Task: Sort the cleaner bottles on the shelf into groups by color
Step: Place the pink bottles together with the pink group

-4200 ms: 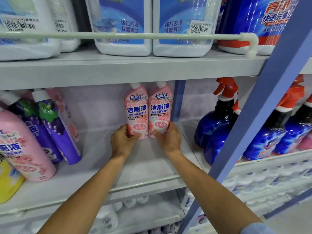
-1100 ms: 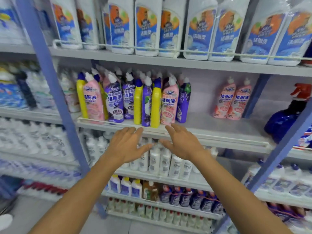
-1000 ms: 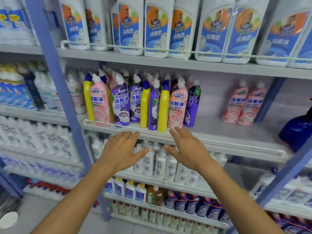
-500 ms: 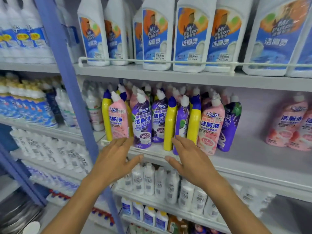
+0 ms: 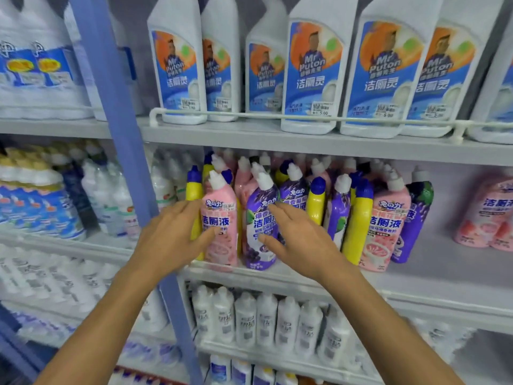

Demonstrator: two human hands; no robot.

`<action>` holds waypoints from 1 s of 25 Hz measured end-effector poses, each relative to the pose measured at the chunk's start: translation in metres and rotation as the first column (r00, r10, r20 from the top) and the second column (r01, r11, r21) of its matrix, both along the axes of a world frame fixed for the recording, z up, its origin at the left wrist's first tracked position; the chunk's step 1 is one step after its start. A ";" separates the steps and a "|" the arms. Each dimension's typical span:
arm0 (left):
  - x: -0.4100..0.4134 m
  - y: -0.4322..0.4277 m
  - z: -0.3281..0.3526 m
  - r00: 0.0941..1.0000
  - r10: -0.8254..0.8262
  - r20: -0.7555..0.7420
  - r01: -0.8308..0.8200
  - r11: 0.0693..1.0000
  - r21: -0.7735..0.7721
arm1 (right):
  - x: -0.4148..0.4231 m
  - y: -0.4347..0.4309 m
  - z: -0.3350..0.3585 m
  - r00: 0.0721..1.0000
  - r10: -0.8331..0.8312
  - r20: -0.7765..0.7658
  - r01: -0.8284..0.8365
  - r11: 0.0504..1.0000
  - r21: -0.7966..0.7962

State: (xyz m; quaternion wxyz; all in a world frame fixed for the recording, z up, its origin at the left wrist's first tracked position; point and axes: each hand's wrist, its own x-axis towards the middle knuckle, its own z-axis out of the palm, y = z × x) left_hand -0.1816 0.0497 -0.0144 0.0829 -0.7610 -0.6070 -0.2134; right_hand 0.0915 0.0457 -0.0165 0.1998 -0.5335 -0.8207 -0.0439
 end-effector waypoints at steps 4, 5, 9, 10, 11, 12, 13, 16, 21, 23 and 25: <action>-0.013 0.024 0.006 0.996 -0.073 0.054 0.071 0.997 0.033 | -0.002 -0.004 0.005 0.995 -0.104 0.005 0.104 0.995 0.003; -0.015 0.030 0.006 0.992 -0.100 0.078 0.098 0.995 0.034 | 0.004 -0.007 0.006 0.990 -0.144 -0.007 0.144 0.989 0.017; -0.010 0.049 0.005 0.981 -0.174 0.089 0.168 0.983 0.068 | 0.046 -0.025 0.013 0.948 -0.316 -0.033 0.317 0.947 0.042; -0.006 0.052 0.005 0.976 -0.187 0.107 0.179 0.980 0.082 | 0.057 -0.030 0.015 0.935 -0.351 -0.045 0.353 0.934 0.045; -0.002 0.055 0.007 0.971 -0.196 0.135 0.185 0.978 0.093 | 0.069 -0.035 0.018 0.923 -0.381 -0.055 0.384 0.922 0.054; 0.002 0.057 0.008 0.965 -0.200 0.170 0.186 0.978 0.097 | 0.081 -0.038 0.020 0.912 -0.407 -0.060 0.410 0.910 0.065; 0.005 0.060 0.007 0.958 -0.200 0.204 0.183 0.978 0.100 | 0.093 -0.041 0.022 0.899 -0.433 -0.063 0.437 0.897 0.069; 0.011 0.067 0.005 0.955 -0.197 0.223 0.173 0.978 0.120 | 0.131 -0.038 0.029 0.841 -0.536 -0.074 0.539 0.841 0.036; 0.011 0.080 0.005 0.975 -0.121 0.188 0.111 0.992 0.059 | 0.180 -0.006 0.037 0.821 -0.561 -0.104 0.564 0.826 -0.002; 0.011 0.081 0.007 0.967 -0.139 0.215 0.134 0.990 0.038 | 0.193 0.007 0.034 0.844 -0.522 -0.125 0.525 0.851 -0.007; 0.009 0.083 0.003 0.935 -0.176 0.308 0.191 0.982 -0.017 | 0.204 0.017 0.028 0.859 -0.490 -0.149 0.494 0.869 -0.008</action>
